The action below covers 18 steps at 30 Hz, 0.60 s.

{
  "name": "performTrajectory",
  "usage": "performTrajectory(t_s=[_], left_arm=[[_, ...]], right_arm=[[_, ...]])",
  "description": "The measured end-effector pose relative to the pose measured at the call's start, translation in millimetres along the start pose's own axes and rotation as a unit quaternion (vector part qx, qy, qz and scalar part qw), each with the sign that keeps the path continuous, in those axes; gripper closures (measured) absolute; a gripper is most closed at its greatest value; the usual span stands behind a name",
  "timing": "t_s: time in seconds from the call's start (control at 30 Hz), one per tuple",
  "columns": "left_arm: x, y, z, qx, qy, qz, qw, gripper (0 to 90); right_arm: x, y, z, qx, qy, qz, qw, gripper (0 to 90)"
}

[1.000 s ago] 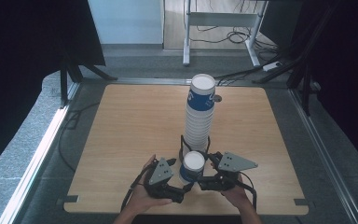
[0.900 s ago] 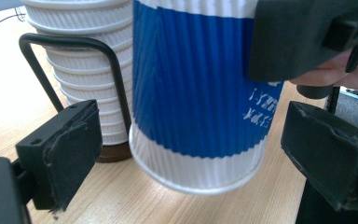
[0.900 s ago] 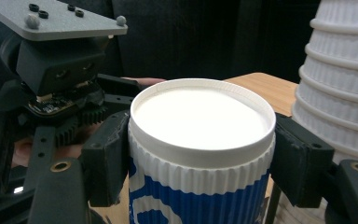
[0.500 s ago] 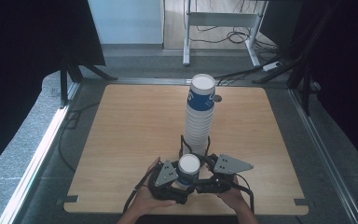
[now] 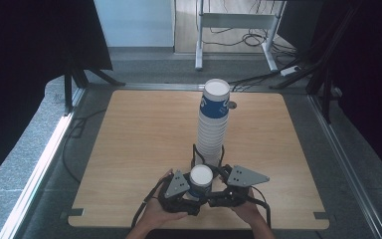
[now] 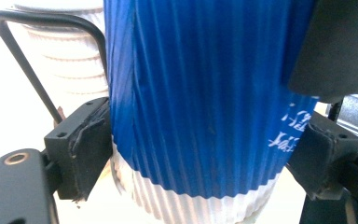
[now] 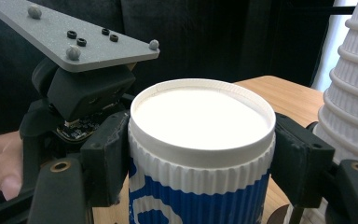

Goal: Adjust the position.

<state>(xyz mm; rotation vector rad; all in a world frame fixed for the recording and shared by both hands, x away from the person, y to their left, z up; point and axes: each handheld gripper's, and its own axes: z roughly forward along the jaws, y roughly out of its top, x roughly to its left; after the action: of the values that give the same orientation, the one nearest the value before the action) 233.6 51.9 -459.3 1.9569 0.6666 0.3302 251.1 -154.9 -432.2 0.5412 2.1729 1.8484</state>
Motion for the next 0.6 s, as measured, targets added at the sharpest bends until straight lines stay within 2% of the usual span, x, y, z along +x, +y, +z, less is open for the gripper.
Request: performTrajectory(t_s=[0.13,0.37,0.6], left_arm=[[0.0,-0.4,0.2,0.004,0.004,0.006,1.0000,16.6],[-0.6,-1.6,2.2,0.024,0.020,0.027,0.9991,17.3],[-0.9,-3.4,4.5,0.050,0.054,0.056,0.9957,17.5]], right_arm=[[-0.3,-0.2,0.1,0.004,0.001,-0.001,1.0000,28.3],[-4.1,-3.3,2.2,0.020,0.007,0.012,0.9997,26.9],[-6.2,-2.4,0.1,0.020,0.009,0.017,0.9996,23.3]])
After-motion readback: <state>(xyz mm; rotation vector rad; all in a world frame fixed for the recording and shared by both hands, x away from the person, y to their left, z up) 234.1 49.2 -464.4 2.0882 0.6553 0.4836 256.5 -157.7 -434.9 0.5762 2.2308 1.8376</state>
